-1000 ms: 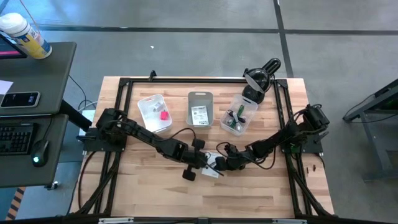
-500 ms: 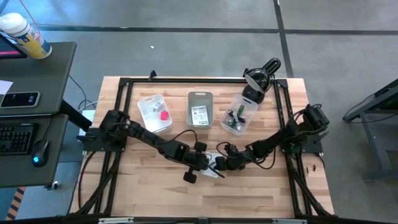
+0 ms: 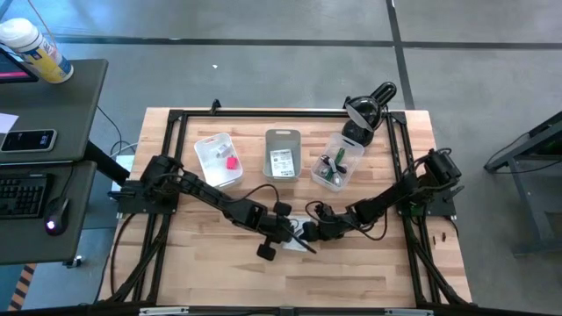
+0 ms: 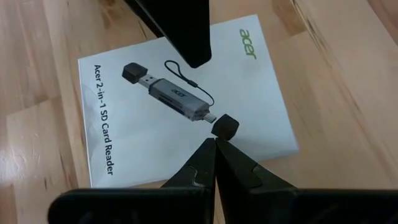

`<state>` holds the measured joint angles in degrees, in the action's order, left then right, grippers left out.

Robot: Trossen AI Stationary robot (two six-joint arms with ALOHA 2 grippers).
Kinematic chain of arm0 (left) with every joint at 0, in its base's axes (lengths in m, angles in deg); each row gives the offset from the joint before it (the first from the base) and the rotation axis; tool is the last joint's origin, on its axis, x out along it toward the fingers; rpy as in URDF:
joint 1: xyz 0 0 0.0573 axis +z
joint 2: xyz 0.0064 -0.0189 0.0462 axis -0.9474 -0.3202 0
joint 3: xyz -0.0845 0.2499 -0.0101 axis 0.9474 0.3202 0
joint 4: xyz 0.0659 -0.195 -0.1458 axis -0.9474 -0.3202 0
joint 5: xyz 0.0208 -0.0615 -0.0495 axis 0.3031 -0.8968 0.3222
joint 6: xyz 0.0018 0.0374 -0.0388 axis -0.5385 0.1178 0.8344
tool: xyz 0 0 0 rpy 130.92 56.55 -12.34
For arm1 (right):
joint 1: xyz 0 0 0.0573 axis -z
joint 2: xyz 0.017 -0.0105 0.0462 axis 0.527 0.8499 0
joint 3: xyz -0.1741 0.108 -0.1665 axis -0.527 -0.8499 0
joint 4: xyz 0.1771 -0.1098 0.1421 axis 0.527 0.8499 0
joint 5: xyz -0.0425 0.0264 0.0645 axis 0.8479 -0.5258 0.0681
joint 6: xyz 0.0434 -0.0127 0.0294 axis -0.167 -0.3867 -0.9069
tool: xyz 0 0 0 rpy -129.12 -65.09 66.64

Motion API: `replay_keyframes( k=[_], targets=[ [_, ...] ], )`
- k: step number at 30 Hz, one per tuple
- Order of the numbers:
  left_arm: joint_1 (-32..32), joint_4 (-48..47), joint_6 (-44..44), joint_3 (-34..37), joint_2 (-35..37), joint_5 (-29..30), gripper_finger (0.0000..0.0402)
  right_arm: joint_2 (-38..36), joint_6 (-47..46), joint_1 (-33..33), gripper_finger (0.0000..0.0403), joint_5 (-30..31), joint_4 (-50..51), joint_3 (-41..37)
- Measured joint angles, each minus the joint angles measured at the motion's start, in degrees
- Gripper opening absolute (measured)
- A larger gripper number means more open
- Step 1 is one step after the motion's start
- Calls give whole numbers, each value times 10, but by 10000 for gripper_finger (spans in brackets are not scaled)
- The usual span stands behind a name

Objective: Pick and place items into bin
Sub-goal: Put the white card reader box into the gray bin

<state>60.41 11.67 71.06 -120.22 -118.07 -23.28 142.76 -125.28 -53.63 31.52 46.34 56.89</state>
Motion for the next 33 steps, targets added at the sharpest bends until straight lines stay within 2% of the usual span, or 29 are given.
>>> replay_keyframes(
  k=[15,21,33],
  targets=[
    [-1,-19,-5,1,11,10,0,1,1,-1,222,-10,-5,4],
    [1,-30,-16,3,24,52,0,1,-1,-1,222,-9,-5,5],
    [1,-39,-16,2,24,50,0,1,2,-1,222,-2,-11,4]
  ],
)
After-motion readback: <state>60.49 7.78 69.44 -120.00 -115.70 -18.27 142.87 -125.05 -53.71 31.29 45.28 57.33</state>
